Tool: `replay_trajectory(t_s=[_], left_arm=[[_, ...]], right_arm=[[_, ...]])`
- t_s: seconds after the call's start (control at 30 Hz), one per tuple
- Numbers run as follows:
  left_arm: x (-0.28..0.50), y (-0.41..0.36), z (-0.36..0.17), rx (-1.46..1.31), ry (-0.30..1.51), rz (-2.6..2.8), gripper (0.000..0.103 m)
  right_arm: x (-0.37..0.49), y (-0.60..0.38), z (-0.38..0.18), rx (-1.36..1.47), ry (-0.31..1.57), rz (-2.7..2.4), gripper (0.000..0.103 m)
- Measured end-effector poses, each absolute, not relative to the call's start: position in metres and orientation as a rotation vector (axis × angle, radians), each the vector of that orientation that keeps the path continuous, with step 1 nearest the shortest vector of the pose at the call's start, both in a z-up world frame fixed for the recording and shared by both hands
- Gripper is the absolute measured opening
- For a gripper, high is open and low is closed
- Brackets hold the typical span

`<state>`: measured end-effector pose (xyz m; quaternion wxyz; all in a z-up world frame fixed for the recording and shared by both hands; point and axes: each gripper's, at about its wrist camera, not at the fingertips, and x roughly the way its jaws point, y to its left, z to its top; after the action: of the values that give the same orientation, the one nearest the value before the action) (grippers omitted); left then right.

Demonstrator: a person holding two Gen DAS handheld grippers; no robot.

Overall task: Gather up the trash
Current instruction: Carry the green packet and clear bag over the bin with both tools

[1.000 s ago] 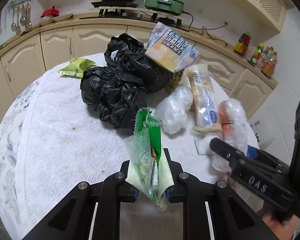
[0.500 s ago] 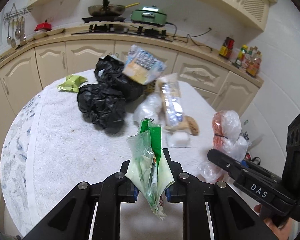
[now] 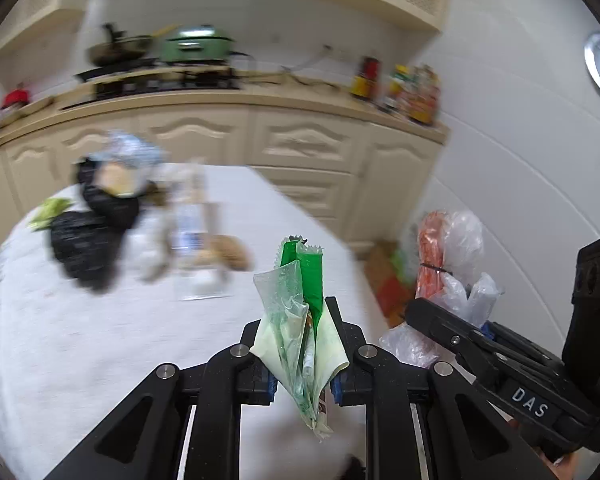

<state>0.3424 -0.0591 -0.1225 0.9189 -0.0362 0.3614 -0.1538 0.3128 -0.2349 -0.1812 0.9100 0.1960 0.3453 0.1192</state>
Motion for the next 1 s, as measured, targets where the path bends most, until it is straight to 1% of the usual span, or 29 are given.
replay_trajectory(t_s=[0.1, 0.2, 0.43, 0.6, 0.7, 0.73, 0.77, 0.8, 0.83, 0.87, 1.0], left_arm=[[0.354, -0.102, -0.13, -0.048, 0.779, -0.395, 0.016], [0.366, -0.151, -0.143, 0.001, 0.813, -0.457, 0.016], [0.406, -0.256, -0.193, 0.131, 0.924, -0.571, 0.016], [0.445, -0.308, -0.239, 0.202, 0.996, -0.61, 0.017], [0.467, -0.328, -0.263, 0.226, 1.044, -0.633, 0.024], [0.473, -0.333, -0.271, 0.234, 1.06, -0.637, 0.032], [0.484, -0.338, -0.277, 0.239, 1.065, -0.63, 0.042], [0.493, -0.342, -0.282, 0.249, 1.063, -0.603, 0.047], [0.504, -0.347, -0.286, 0.254, 1.063, -0.585, 0.057], [0.511, -0.352, -0.292, 0.25, 1.067, -0.577, 0.063], [0.523, -0.359, -0.305, 0.226, 1.088, -0.523, 0.069]], right_arm=[[0.297, -0.27, -0.181, 0.398, 0.7, 0.158, 0.033], [0.285, -0.309, -0.193, 0.415, 0.708, 0.073, 0.033], [0.274, -0.391, -0.249, 0.479, 0.778, -0.102, 0.033], [0.281, -0.428, -0.291, 0.512, 0.816, -0.172, 0.032], [0.287, -0.446, -0.313, 0.524, 0.842, -0.204, 0.033], [0.29, -0.451, -0.321, 0.53, 0.853, -0.212, 0.033], [0.293, -0.455, -0.328, 0.537, 0.863, -0.216, 0.032], [0.293, -0.458, -0.333, 0.542, 0.866, -0.219, 0.032], [0.295, -0.461, -0.338, 0.545, 0.872, -0.224, 0.032], [0.297, -0.464, -0.344, 0.548, 0.879, -0.228, 0.033], [0.307, -0.473, -0.364, 0.56, 0.909, -0.238, 0.033]])
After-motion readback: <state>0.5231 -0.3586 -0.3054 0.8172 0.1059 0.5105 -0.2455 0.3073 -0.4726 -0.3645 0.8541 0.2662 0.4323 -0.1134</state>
